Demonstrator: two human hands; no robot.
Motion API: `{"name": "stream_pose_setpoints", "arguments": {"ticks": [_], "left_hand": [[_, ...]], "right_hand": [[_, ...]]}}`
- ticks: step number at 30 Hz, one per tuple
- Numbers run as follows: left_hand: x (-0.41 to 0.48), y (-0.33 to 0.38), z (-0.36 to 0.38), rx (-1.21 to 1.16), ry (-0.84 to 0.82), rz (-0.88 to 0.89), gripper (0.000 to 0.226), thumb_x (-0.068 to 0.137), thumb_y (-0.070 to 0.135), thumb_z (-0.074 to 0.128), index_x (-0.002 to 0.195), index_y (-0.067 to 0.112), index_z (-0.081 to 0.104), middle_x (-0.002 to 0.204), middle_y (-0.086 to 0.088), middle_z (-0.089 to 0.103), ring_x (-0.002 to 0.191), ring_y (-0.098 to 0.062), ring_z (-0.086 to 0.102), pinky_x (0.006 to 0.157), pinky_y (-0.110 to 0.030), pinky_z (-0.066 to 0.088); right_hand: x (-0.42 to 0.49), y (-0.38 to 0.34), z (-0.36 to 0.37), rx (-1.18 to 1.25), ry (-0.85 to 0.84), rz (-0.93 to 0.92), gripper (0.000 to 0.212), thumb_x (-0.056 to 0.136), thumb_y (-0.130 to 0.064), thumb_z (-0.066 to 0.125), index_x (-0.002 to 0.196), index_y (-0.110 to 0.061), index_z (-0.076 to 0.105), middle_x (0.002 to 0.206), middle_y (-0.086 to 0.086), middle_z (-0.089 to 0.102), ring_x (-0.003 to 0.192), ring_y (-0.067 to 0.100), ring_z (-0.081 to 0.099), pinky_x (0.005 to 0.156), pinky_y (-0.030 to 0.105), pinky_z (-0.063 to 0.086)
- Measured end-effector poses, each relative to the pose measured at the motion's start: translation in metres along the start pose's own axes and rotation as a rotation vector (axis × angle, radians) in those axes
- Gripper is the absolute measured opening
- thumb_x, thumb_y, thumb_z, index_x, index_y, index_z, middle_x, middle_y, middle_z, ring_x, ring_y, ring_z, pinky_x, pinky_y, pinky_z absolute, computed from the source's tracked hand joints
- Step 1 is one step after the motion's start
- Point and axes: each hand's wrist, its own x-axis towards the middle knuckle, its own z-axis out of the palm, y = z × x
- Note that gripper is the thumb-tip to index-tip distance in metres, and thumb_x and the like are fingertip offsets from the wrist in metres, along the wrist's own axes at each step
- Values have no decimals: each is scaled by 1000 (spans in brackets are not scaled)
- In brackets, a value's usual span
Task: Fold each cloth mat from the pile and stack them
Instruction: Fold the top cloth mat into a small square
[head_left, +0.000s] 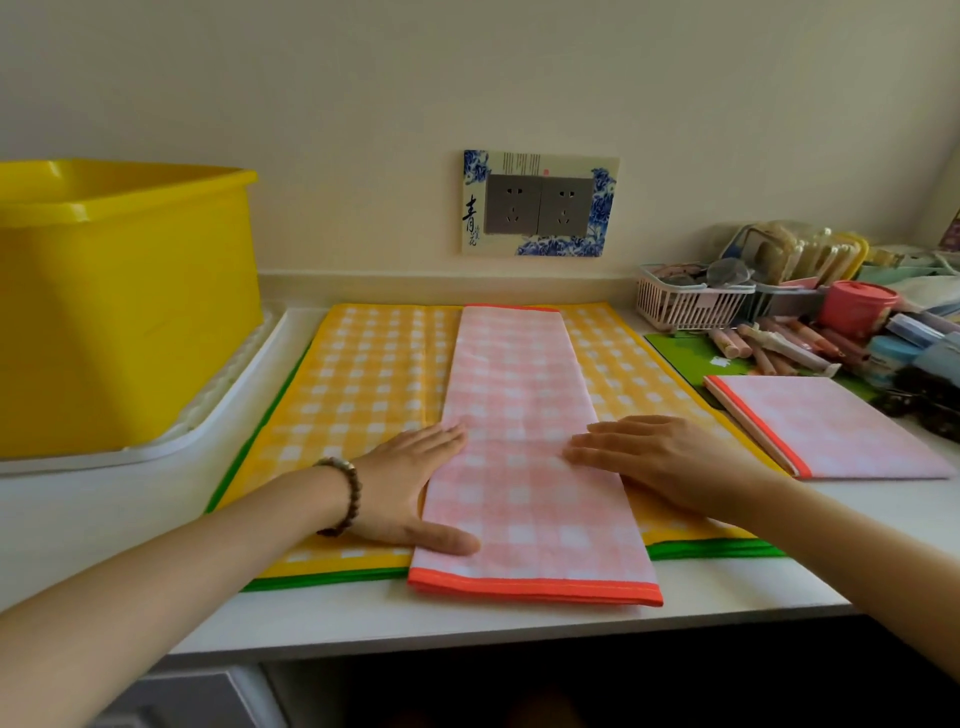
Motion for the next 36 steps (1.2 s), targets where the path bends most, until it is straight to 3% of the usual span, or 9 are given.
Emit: {"name": "stream_pose_setpoints", "arguments": {"ticks": [4,11,16,18,21,24,27,31,36], "left_hand": [[-11,-1,0,-6,24,-3,133,38,97,25,149,30,-5,155,17,-12,142,-4,-11,109,-24,-8],[-14,-7,3,69,-78,19,143,29,102,22,145,30,-22,151,15,-28,140,-6,-24,115,-35,-14],[-12,-13,3,35,-36,50,141,31,102,22,148,31,-14,153,18,-20,140,-2,-18,115,-32,-11],[-11,-17,5,-169,101,79,129,40,101,19,149,33,11,155,19,6,138,7,1,114,-21,0],[-5,-28,9,-652,297,96,88,69,89,17,132,34,46,138,21,41,123,22,28,102,0,17],[3,-36,5,-885,326,25,35,92,42,35,118,32,56,131,12,53,125,1,44,107,-14,29],[11,-36,1,-936,370,-10,26,87,26,50,112,28,60,120,9,62,117,-4,53,102,-23,39],[23,-31,0,-841,484,-79,24,83,29,69,106,28,62,103,15,66,100,6,58,86,-14,43],[42,-20,-3,-859,620,-219,32,78,30,74,105,22,59,85,6,65,74,-5,59,64,-11,44]], "right_hand": [[6,-5,0,48,-16,14,45,81,-23,48,124,-25,61,118,-7,67,98,12,68,76,25,55],[5,-9,0,144,43,87,48,77,-15,58,124,-26,62,120,-7,66,101,12,67,73,28,57],[3,-9,2,247,36,175,48,82,-22,67,126,-38,57,124,-16,62,108,6,63,81,24,54],[4,-8,-3,290,30,228,46,86,-20,65,126,-41,57,125,-19,60,111,4,60,88,23,50],[4,-6,-1,434,-25,420,41,88,-8,61,121,-32,63,121,-16,61,110,4,56,94,25,45],[13,-7,8,690,154,671,11,89,-22,61,95,-18,69,90,-16,67,86,3,62,73,28,46],[24,-4,14,850,255,780,28,94,-14,54,68,-22,61,52,-17,60,51,-5,53,53,14,38],[33,-2,11,948,290,903,21,94,-21,54,80,-11,66,64,0,62,44,0,49,43,11,36],[44,4,21,978,316,1087,8,89,-21,63,91,-14,65,56,-5,63,48,14,51,41,16,39]]}}
